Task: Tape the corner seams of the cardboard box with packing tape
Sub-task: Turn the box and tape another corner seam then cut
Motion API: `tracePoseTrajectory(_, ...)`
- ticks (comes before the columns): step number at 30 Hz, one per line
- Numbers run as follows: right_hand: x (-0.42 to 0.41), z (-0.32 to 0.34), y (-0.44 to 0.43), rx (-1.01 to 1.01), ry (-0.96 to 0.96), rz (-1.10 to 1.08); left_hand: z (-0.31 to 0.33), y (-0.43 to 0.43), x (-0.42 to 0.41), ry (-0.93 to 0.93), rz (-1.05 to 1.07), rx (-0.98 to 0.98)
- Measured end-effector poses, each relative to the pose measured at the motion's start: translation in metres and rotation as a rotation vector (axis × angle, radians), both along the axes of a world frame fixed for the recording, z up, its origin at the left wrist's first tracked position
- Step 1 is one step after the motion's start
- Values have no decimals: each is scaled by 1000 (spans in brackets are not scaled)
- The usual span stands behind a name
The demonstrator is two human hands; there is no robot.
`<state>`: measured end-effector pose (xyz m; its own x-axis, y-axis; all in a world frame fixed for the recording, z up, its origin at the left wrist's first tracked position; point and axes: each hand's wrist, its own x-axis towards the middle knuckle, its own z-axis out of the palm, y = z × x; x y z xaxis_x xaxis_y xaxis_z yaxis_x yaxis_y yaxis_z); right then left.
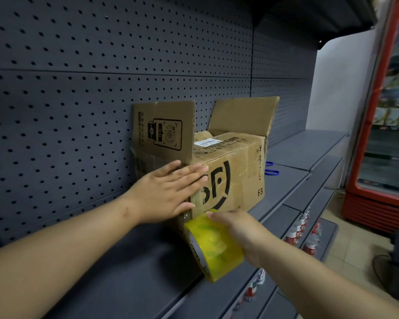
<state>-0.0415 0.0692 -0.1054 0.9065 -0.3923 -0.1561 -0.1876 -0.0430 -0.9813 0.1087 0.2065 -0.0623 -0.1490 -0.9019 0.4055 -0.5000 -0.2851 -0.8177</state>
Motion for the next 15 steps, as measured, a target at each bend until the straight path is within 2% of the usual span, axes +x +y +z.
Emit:
tracePoseTrajectory(4, -3, -2, -1, -32, 36, 15, 7, 9, -5, 95, -46, 26)
tracePoseTrajectory(7, -5, -1, -8, 82, 85, 97, 11, 15, -12, 144, -62, 28)
tracePoseTrajectory(11, -6, 2, -19, 214, 121, 203, 17, 18, -28, 177, -26, -36)
tracePoseTrajectory(15, -3, 4, -29, 231, 149, 332, 19, 5, -50, 207, 44, -154)
